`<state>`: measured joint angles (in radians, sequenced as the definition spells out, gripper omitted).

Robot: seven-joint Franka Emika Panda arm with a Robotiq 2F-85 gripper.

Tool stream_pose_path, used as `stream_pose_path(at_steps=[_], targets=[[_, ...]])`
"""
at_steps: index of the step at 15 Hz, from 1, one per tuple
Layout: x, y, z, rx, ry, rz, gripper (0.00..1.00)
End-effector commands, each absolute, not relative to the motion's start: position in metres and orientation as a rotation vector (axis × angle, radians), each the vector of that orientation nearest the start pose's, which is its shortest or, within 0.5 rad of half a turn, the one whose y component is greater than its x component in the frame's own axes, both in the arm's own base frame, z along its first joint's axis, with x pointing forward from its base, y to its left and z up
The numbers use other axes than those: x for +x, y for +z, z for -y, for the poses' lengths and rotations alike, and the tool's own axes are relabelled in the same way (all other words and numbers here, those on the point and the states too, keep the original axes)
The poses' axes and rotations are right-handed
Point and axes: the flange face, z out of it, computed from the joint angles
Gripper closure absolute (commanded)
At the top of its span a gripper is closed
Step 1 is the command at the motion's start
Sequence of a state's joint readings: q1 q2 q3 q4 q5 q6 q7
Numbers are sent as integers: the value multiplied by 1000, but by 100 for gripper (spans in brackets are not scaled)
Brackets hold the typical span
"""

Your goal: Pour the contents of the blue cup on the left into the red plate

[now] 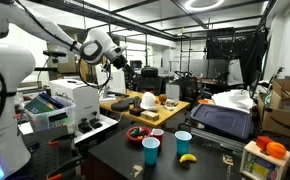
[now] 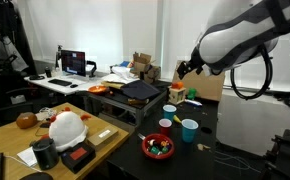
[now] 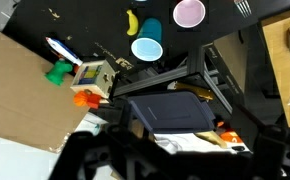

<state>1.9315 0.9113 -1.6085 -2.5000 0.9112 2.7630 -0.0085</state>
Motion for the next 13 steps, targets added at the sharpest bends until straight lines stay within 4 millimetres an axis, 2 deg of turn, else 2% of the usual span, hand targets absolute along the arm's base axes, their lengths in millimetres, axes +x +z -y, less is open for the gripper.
stream_pose_path(at_steps=[1,7,8,9,13], targets=[[472,375,-120,-3216,-1015,-546,0],[481,388,-129,-3238,-961,-638,0],[483,385,-134,-3242,-933,-664,0],[480,381,-129,-3258,-1014,-625,0],[481,381,-134,-3257,-987,-641,0]])
